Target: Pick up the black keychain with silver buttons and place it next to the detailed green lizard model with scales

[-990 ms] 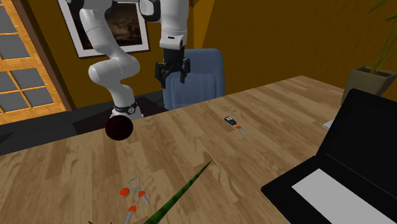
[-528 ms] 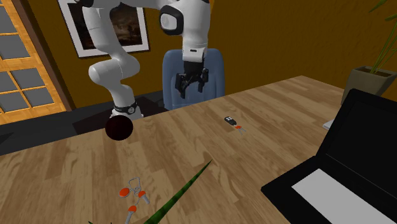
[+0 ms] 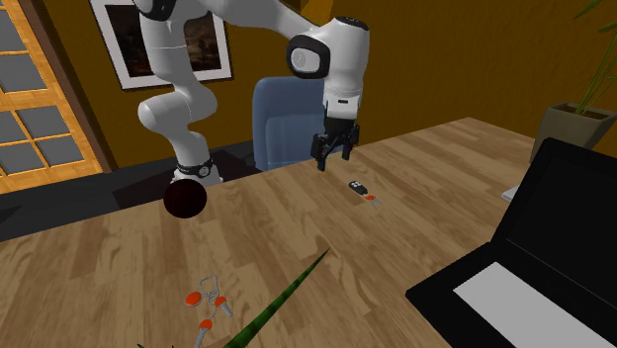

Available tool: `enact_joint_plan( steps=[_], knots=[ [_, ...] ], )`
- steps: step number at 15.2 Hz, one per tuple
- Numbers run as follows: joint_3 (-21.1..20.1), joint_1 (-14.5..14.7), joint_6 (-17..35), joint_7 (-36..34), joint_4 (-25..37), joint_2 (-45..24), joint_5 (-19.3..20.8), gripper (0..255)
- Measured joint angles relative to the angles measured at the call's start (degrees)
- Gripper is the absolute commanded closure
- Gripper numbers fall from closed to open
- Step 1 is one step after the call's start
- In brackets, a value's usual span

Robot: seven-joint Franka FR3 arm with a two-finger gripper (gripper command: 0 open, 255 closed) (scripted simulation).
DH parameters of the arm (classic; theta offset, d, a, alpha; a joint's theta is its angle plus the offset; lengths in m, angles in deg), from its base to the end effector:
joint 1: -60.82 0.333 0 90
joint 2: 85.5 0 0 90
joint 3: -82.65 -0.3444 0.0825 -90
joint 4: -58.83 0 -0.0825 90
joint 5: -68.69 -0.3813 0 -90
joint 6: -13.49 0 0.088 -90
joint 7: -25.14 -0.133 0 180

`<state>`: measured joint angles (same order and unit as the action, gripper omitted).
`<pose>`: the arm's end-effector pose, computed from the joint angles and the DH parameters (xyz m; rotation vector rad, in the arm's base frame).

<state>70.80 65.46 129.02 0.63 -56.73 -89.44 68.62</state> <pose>0.5344 0.1568 0.4170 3.1225 -0.2198 -0.1078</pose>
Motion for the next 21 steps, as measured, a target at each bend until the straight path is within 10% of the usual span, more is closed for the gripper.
enact_joint_plan(
  steps=[8, 21],
  knots=[
    [-0.6, 2.7, 1.5, -5.1, 15.1, -15.5, 3.0, 0],
    [-0.4, 3.1, 6.1, -5.8, 13.3, -18.3, 3.7, 0]
  ],
)
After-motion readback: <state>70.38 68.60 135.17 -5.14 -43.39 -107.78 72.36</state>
